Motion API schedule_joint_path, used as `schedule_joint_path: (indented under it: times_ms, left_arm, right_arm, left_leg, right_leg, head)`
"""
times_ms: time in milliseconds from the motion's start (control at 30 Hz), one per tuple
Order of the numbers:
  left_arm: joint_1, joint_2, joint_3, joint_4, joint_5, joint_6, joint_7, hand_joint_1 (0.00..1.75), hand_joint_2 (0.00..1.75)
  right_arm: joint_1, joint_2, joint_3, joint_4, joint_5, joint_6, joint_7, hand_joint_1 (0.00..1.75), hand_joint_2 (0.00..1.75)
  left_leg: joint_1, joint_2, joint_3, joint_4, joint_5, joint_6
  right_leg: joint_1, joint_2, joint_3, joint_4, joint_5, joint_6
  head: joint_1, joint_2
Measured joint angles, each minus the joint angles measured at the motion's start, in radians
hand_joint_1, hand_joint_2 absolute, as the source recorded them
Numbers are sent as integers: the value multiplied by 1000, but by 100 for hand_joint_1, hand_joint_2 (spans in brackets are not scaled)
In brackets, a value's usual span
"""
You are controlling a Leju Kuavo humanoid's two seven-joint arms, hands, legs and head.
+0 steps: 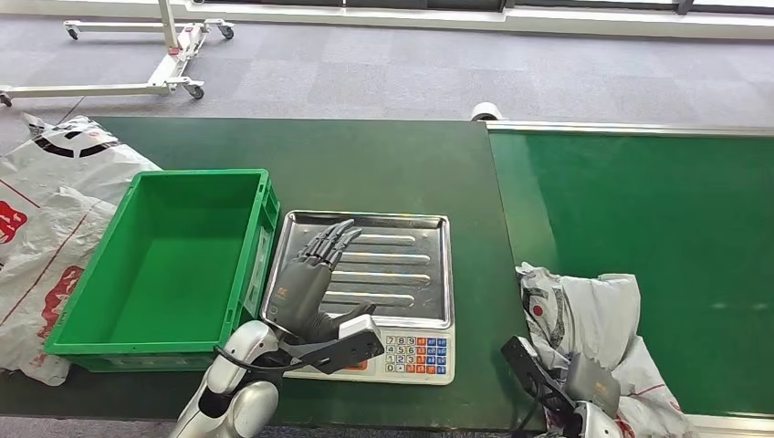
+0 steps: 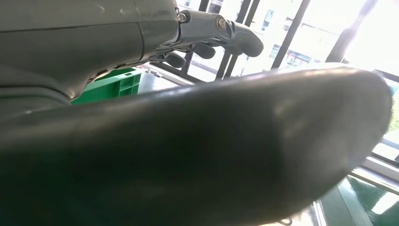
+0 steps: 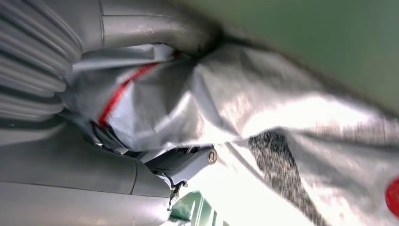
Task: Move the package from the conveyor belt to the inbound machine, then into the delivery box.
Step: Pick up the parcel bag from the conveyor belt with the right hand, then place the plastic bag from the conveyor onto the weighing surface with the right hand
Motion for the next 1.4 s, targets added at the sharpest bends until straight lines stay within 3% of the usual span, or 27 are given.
schedule_joint_path:
  times_ms: [167, 433, 533, 633, 700, 767, 867, 1100, 1400]
  left_arm:
    - [10, 5, 6, 0, 3, 2, -34, 0, 0]
    - [8, 12, 7, 10, 17, 3, -67, 0, 0]
    - [1, 18, 6, 18, 30, 10, -81, 0, 0]
    - [-6, 24, 7, 28, 45, 18, -90, 0, 0]
    - [-10, 26, 7, 35, 52, 22, -94, 0, 0]
    - [-14, 28, 6, 40, 59, 25, -102, 0, 0]
    - [-19, 28, 6, 42, 70, 30, -113, 0, 0]
    - [-24, 30, 6, 42, 99, 27, -133, 0, 0]
    - [-62, 25, 4, 30, 163, 11, -175, 0, 0]
  right_arm:
    - [-4, -15, -6, -99, 18, -56, -58, 175, 175]
    - [-185, -107, -1, -191, 23, -33, -102, 175, 175]
    - [-349, -180, 24, -163, 7, 10, -143, 175, 175]
    - [-608, -238, 78, -64, -11, 76, -199, 175, 175]
    - [-773, -248, 129, 27, -32, 117, -225, 175, 175]
    - [-903, -237, 195, 123, -54, 134, -238, 175, 175]
    - [-1016, -203, 298, 243, -81, 122, -235, 175, 175]
    - [-1102, -140, 438, 394, -134, 103, -247, 175, 175]
    - [-1221, 91, 579, 618, -167, 144, -264, 175, 175]
  left_leg:
    - [-2, 0, -5, 0, 1, 1]
    - [-6, 2, -11, 0, 5, 5]
    - [-9, 6, -22, 0, 8, 7]
    - [-12, 10, -24, 0, 14, 9]
    - [-12, 10, -24, 0, 18, 9]
    - [-12, 8, -26, 0, 20, 8]
    - [-12, 5, -26, 0, 21, 7]
    - [-10, -1, -29, 0, 23, 6]
    - [-10, 2, -31, 0, 24, 4]
  right_leg:
    - [-2, 0, -2, 1, 1, 1]
    - [-6, 2, -6, 2, 6, 5]
    - [-11, 5, -13, 4, 10, 7]
    - [-13, 9, -21, 5, 16, 8]
    - [-13, 9, -24, 5, 20, 9]
    - [-13, 8, -25, 5, 21, 8]
    - [-11, 5, -26, 5, 21, 8]
    - [-11, -1, -27, 6, 21, 7]
    - [-8, 2, -31, 6, 22, 5]
  head:
    - [0, 0]
    - [0, 0]
    - [0, 0]
    - [0, 0]
    - [0, 0]
    - [0, 0]
    - [0, 0]
    - [0, 0]
    - [0, 0]
